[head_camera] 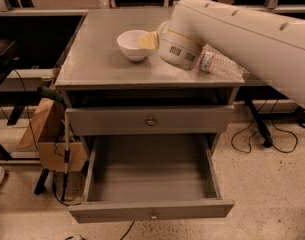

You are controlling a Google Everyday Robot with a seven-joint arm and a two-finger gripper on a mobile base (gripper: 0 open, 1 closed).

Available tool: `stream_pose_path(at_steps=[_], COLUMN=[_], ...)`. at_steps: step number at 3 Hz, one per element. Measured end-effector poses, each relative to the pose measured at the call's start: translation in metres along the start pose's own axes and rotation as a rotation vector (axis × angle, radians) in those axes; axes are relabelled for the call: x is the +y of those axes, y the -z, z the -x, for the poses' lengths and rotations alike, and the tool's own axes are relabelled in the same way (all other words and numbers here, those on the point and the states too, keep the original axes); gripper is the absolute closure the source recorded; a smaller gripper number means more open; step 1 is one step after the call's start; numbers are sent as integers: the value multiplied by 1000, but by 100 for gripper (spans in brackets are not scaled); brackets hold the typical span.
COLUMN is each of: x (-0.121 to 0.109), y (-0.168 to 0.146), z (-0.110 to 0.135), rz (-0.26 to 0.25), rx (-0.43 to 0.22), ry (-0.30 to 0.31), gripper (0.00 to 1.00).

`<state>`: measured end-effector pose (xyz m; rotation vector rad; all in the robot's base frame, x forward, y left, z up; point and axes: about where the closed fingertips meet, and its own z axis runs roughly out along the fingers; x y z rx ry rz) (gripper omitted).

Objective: Pick water bottle from middle drawer and place on counter

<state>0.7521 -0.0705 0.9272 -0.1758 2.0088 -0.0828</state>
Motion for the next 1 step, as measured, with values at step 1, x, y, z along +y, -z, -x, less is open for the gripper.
stream_pose_path(at_steps=[1], x=[0], y=[0], z=[0], rz=[0], rx=[0], ry=[0], gripper=[0])
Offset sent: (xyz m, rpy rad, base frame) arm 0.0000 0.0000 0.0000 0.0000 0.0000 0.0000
